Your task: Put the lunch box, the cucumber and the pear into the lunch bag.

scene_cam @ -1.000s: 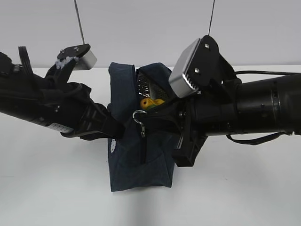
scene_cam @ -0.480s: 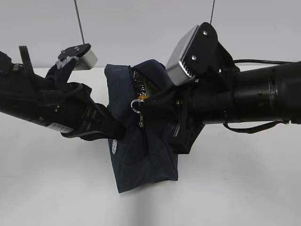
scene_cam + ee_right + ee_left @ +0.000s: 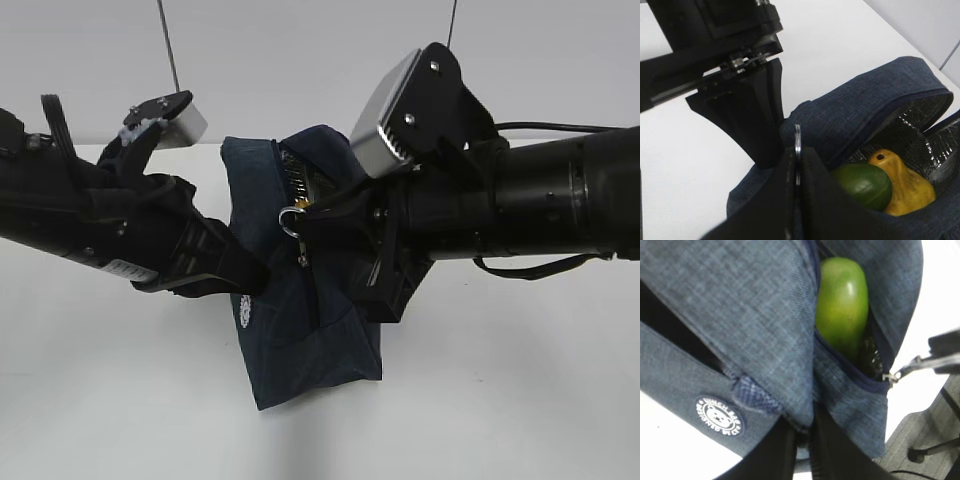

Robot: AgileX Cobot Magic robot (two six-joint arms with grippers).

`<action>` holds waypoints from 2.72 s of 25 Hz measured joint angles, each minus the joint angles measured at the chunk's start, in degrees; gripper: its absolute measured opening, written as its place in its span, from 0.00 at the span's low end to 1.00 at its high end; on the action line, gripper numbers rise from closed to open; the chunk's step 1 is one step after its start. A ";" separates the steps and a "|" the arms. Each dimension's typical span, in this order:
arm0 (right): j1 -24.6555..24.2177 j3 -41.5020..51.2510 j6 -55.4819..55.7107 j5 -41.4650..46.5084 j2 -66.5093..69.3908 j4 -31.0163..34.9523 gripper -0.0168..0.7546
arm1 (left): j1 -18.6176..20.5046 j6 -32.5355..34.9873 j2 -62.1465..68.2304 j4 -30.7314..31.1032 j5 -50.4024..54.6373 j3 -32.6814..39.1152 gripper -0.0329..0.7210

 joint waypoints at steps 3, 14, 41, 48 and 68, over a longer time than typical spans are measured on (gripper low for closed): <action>0.00 -0.13 1.01 0.00 0.00 -0.68 0.02 | 0.00 0.00 0.00 -1.66 0.00 0.00 0.06; 0.00 -0.26 5.98 5.06 -0.13 -5.81 0.02 | 1.04 0.00 -4.52 -3.24 -0.09 0.30 0.09; 0.00 -0.26 3.22 3.74 -0.13 -0.28 0.02 | 1.10 0.00 -5.70 -2.99 5.98 0.30 0.06; 0.00 -0.26 3.00 2.86 -0.13 0.30 0.02 | 1.10 0.00 -5.70 -1.93 5.98 0.30 0.05; 0.00 -2.83 1.83 -1.83 -0.13 0.32 0.02 | 1.13 0.00 -5.87 -1.13 6.57 0.25 0.05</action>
